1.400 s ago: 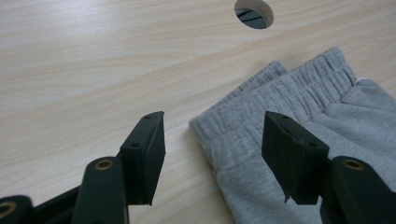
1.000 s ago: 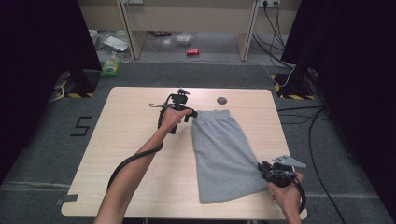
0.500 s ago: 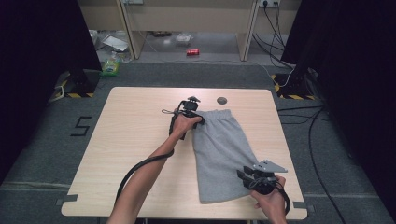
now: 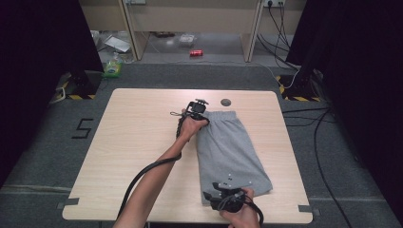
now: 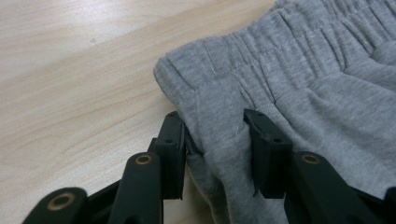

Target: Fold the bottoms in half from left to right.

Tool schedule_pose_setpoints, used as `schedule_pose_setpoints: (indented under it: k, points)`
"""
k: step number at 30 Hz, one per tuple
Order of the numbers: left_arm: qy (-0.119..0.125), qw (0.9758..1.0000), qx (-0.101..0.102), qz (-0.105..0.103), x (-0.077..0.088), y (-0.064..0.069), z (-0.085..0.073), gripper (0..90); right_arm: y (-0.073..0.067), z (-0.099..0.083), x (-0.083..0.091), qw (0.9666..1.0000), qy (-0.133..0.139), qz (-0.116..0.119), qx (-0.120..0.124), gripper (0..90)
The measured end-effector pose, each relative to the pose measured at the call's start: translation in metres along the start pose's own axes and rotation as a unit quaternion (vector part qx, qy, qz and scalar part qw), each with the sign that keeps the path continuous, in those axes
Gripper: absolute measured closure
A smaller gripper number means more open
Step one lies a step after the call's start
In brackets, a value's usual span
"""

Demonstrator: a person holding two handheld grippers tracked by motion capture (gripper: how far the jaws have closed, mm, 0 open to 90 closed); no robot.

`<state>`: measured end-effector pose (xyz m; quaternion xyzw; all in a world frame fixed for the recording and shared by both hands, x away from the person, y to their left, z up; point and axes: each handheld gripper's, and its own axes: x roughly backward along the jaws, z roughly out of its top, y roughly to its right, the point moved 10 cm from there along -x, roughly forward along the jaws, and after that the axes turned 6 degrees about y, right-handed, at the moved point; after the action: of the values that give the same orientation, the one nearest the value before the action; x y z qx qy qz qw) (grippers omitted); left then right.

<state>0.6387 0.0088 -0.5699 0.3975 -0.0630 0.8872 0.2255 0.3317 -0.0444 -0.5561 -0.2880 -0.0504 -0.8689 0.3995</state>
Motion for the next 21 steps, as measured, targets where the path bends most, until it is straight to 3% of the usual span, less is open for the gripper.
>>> schedule_pose_setpoints:
  k: [4,9,12,13,15,21]
  points:
    - [0.001,1.0000,-0.002,-0.001,0.000,0.000,0.000,60.3,-0.011,-0.002,-0.011,0.9998,-0.010,0.002,0.016,46.5]
    - [0.002,1.0000,-0.004,-0.001,0.000,0.000,0.000,60.2,-0.014,-0.015,-0.022,0.9979,-0.045,-0.020,0.043,47.1]
    - [0.003,1.0000,-0.006,-0.001,0.000,0.000,-0.001,60.3,-0.015,-0.018,-0.023,0.9954,-0.046,-0.037,0.075,56.3]
    - [0.003,1.0000,-0.008,-0.001,0.000,0.000,-0.001,60.6,-0.012,-0.017,-0.023,0.9949,-0.045,-0.041,0.081,71.8]
    - [0.003,0.9999,-0.013,-0.001,0.000,0.000,-0.001,61.3,-0.010,-0.016,-0.023,0.9943,-0.045,-0.044,0.087,80.9]
    - [0.002,0.9993,-0.036,-0.009,0.003,-0.007,-0.004,64.3,-0.015,-0.013,-0.029,0.9956,-0.038,-0.028,0.081,85.0]
